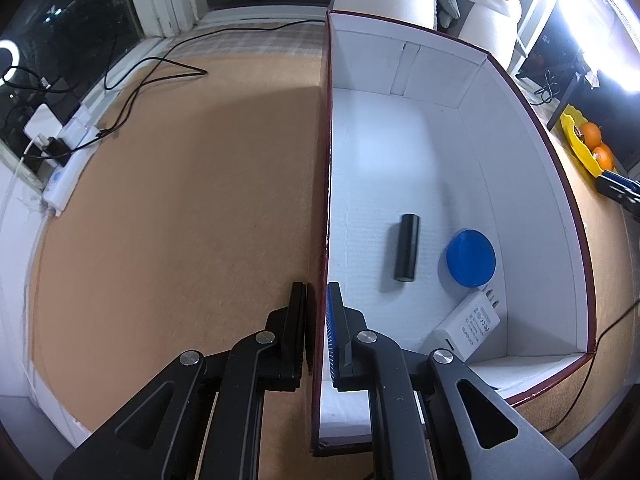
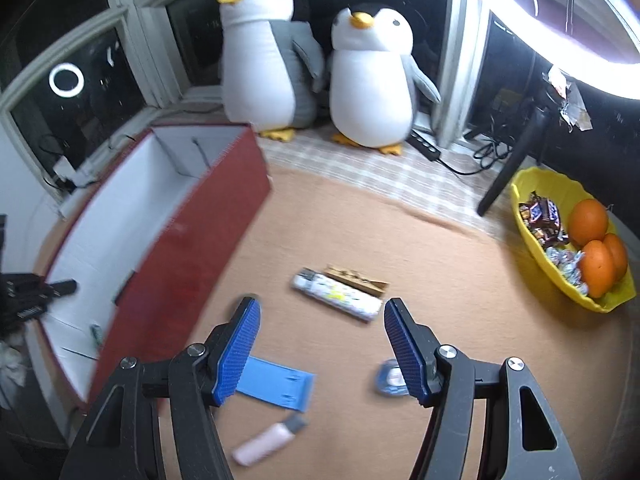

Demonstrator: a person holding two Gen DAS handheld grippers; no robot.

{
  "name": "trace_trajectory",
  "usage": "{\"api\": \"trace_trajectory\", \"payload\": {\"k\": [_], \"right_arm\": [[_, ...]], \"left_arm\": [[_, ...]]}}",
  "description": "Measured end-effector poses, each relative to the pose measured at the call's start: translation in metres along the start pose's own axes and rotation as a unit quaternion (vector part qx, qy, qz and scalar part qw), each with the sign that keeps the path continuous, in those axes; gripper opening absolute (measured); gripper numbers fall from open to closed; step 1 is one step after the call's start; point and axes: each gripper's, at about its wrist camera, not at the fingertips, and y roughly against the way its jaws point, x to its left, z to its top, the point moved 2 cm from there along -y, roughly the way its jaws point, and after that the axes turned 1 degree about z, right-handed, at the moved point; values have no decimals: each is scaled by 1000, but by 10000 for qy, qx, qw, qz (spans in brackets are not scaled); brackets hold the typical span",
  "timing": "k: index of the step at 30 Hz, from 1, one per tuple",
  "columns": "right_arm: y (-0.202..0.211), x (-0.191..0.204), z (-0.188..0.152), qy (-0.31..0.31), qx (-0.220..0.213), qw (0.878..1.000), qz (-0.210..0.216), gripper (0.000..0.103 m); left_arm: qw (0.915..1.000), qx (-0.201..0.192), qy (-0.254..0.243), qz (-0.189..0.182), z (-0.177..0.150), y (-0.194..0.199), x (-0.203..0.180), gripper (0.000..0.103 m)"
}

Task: Organize rigid objects
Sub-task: 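Move the right gripper back to the wooden clothespin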

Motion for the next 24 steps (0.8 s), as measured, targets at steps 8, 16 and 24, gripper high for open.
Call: {"api": "trace_trajectory", "payload": {"k": [8, 16, 24], "right_arm": [[-45, -22, 1, 462, 517, 9976, -38, 43], [-80, -30, 7, 696, 805, 9942, 120, 36], [-100, -27, 13, 940, 968, 9906, 234, 33]], "left_arm": [[9999, 86, 77, 80, -1, 1, -1, 8], [9996, 156, 158, 183, 0, 1, -2, 8], [9992, 211, 203, 265, 0, 1, -3, 8]]}}
